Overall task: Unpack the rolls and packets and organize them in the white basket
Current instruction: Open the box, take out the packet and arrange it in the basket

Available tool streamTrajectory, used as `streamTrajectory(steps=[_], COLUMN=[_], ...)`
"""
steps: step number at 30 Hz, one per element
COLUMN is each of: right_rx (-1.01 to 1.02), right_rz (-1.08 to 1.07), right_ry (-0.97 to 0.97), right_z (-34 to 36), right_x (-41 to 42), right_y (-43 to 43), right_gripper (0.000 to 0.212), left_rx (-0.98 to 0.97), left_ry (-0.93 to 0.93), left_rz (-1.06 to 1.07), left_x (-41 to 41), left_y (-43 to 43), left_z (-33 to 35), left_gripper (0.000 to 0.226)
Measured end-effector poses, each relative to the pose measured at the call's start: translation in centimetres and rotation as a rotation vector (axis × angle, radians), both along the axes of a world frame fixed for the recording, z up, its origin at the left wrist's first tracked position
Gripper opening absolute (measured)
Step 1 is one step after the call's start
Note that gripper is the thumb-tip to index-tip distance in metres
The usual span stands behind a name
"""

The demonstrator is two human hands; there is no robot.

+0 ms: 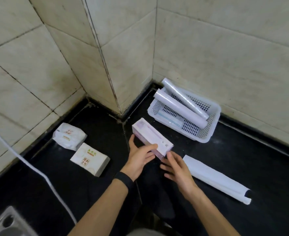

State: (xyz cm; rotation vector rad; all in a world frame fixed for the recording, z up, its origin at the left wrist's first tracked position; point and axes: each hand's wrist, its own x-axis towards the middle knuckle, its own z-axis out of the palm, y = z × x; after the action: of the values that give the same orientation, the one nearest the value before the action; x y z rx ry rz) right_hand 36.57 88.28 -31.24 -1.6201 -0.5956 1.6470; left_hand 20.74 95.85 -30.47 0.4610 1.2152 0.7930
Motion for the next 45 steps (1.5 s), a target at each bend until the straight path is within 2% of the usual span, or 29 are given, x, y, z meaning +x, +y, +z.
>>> streamTrajectory(steps=[2,5,7,9,11,13,15,17,20,25,30,32,36,39,41,43,45], right_rx=[0.036,0.055,0.074,0.088,0.093,0.098,0.095,0.094,0.118,0.158,0.188,0.202,0.209,0.232,0.235,0.227,0.220], right_rz=[-0.123,-0.230,-0.254,-0.276,-0.293,-0.282,-0.246,-0.196,-0.133,-0.106,-0.333,-0.383,-0.453,-0.391,-0.294,-0.236,-0.229], right_ry=[0.028,0.027,-0.003,-0.059,-0.109,-0.166,-0.237,-0.289,-0.344,-0.402,-0.160,-0.168,-0.193,-0.289,-0.341,-0.326,-0.326], right_z=[0.7,1.3,1.4,1.2,1.0,0.8,0.7,0.8,1.1,1.6,1.7,1.7,1.4,1.0,0.9,0.8,1.0], right_x=[1.5,3.7,5.2,6.8,8.3,9.7,10.8,11.4,11.9,13.1,15.4,15.7,14.5,13.0,12.1,11.7,11.9], right_y=[-1.0,-2.4,-3.6,-5.0,-6.2,-7.4,-8.5,-9.5,-10.7,-11.6,-12.1,-12.5,-12.8,-12.6,-12.4,-12.4,-12.5], right_gripper=[0.075,0.067,0.061,0.048,0.040,0.040,0.042,0.045,0.052,0.046,0.019,0.016,0.023,0.015,0.012,0.019,0.028], left_rx=[0.029,0.062,0.093,0.196,0.447,0.785,1.052,1.214,1.274,1.095,0.896,0.930,1.192,1.334,1.337,1.296,1.249], left_ry=[-0.018,0.079,0.227,0.499,0.791,1.035,1.201,1.284,1.294,1.067,0.933,0.906,0.921,0.906,0.916,0.950,0.976], left_rz=[-0.028,-0.099,-0.140,-0.192,-0.333,-0.576,-0.829,-1.036,-1.179,-1.140,-0.967,-0.947,-0.919,-0.923,-0.927,-0.934,-0.941], left_x=[1.7,4.1,5.4,6.3,6.9,7.5,8.5,9.5,10.6,11.4,11.0,10.7,10.3,10.1,10.1,10.0,10.0], left_y=[-1.4,-3.5,-4.6,-5.3,-6.0,-6.9,-7.7,-8.1,-8.2,-9.1,-9.6,-9.9,-10.4,-10.6,-10.6,-10.6,-10.5], left_z=[0.4,0.9,1.3,1.5,1.5,1.6,1.5,1.5,1.5,1.9,2.4,2.5,2.8,3.0,3.1,3.1,3.1], left_gripper=[0.117,0.118,0.123,0.128,0.123,0.115,0.111,0.112,0.108,0.106,0.088,0.079,0.062,0.056,0.052,0.051,0.060])
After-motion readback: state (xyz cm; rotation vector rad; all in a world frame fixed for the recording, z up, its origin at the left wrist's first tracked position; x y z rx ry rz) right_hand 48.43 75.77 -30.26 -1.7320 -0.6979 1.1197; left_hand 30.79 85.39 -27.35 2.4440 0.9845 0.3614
